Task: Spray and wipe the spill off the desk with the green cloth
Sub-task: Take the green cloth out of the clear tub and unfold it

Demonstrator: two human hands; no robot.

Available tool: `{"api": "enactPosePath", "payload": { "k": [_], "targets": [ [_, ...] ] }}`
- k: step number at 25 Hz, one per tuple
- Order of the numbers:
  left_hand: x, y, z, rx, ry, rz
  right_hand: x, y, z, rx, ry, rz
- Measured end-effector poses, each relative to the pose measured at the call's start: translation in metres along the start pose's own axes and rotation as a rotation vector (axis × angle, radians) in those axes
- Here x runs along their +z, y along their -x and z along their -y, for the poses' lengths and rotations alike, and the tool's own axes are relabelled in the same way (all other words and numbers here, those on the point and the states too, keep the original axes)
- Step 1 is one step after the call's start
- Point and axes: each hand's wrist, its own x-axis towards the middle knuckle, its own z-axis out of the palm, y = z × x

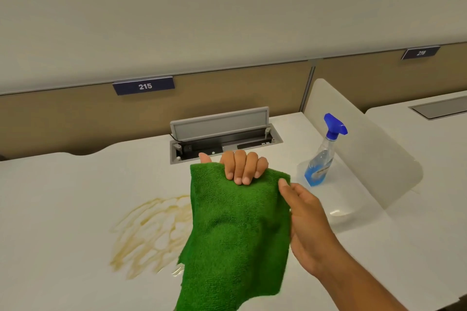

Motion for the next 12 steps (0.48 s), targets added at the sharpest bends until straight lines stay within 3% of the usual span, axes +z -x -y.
{"api": "enactPosePath", "payload": {
  "k": [4,7,9,12],
  "targets": [
    [-0.001,-0.011,-0.011,-0.035,-0.105,-0.008,-0.008,0.011,-0.027,0.177,0.056,0.304],
    [-0.001,-0.019,-0.014,-0.052,-0.134,-0.052,-0.02,0.007,-0.041,0.198,0.124,0.327],
    [-0.003,-0.019,-0.013,-0.04,-0.135,-0.057,-0.037,-0.011,-0.039,0.126,0.208,0.191],
    [-0.008,-0.019,-0.013,-0.031,-0.148,-0.076,-0.074,-0.06,-0.025,-0.018,0.32,-0.176]
  ]
}}
